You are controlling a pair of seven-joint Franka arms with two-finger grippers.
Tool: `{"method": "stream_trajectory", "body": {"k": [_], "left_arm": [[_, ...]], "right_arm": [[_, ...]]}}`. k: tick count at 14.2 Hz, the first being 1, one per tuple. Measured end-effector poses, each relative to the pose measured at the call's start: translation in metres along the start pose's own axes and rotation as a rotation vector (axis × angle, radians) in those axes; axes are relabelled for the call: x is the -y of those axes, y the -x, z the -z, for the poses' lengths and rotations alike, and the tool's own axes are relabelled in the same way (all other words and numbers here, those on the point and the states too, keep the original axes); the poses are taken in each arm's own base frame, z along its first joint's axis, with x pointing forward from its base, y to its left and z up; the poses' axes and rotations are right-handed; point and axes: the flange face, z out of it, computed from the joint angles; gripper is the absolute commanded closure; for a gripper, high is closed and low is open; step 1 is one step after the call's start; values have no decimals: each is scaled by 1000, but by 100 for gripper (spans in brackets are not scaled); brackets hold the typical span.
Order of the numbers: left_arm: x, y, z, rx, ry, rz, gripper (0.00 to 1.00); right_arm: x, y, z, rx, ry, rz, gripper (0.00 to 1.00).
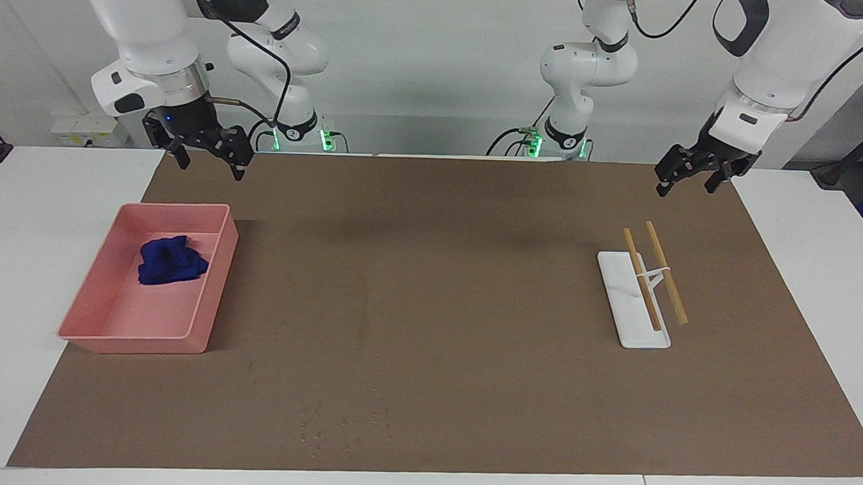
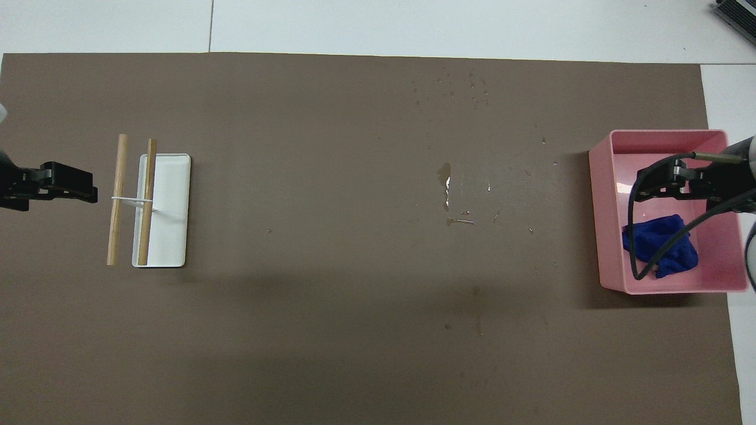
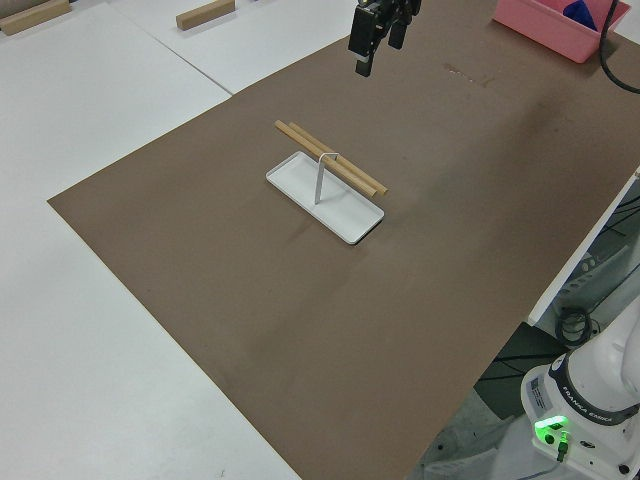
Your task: Wipe water with towel using both arms
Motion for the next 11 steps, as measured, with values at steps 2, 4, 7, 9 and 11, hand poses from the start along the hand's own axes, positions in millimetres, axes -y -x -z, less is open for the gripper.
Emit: {"method": "stream_trajectory", "body": {"k": [2,4,7,9,11], "left_arm": [[0,0,0,0,0,0,0],[0,0,0,0,0,0,0],[-1,0,0,0,0,0,0],[-1,0,0,0,0,0,0],[-1,0,0,0,0,0,0]], "right_arm": [[-4,-1,0,4,-11,-9,0],[-6,-1,0,6,-16,-14,0],[-6,-1,0,6,-16,-13,0],[-5,-1,0,6,-16,-12,0],[-5,-1,-1,7,-16,-12,0]]}}
